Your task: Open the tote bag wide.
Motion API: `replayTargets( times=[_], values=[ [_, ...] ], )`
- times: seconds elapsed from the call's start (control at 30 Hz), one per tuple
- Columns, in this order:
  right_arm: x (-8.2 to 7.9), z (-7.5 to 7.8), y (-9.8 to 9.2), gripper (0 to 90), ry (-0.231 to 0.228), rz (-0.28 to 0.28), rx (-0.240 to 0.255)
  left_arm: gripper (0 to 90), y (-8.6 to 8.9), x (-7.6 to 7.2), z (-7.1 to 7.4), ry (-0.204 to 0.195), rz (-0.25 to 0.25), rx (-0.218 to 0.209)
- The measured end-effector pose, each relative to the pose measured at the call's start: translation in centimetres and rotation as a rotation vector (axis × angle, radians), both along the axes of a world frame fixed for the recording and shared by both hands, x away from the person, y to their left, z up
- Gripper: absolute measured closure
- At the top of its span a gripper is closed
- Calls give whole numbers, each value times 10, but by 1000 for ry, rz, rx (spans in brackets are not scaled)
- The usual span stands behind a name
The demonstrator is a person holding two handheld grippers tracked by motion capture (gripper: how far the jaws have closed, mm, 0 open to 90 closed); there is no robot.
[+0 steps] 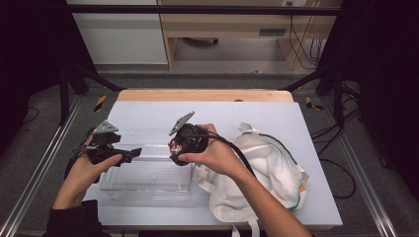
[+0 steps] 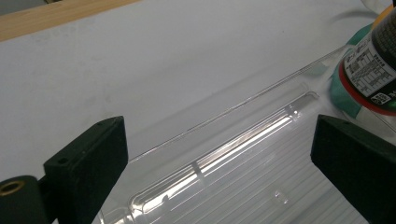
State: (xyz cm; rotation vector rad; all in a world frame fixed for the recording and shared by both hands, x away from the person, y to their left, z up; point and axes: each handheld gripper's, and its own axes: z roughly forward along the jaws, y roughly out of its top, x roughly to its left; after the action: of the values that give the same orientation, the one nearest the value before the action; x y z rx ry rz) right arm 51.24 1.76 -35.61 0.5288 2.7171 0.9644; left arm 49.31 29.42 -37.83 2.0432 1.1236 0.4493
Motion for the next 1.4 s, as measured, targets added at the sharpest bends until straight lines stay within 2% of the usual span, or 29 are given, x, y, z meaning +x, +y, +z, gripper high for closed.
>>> replayTargets(
  times=[0.6, 0.93, 1.4],
  values=[
    [-6, -2, 6, 239, -2, 30, 1, 39, 1, 0, 0, 0, 0, 2],
    [-5, -14, 9, 239, 9, 40, -16, 39, 1, 0, 1, 0, -4, 3],
    [-4, -22, 10, 239, 13, 36, -29, 40, 2, -1, 1, 1, -8, 4]
  ],
)
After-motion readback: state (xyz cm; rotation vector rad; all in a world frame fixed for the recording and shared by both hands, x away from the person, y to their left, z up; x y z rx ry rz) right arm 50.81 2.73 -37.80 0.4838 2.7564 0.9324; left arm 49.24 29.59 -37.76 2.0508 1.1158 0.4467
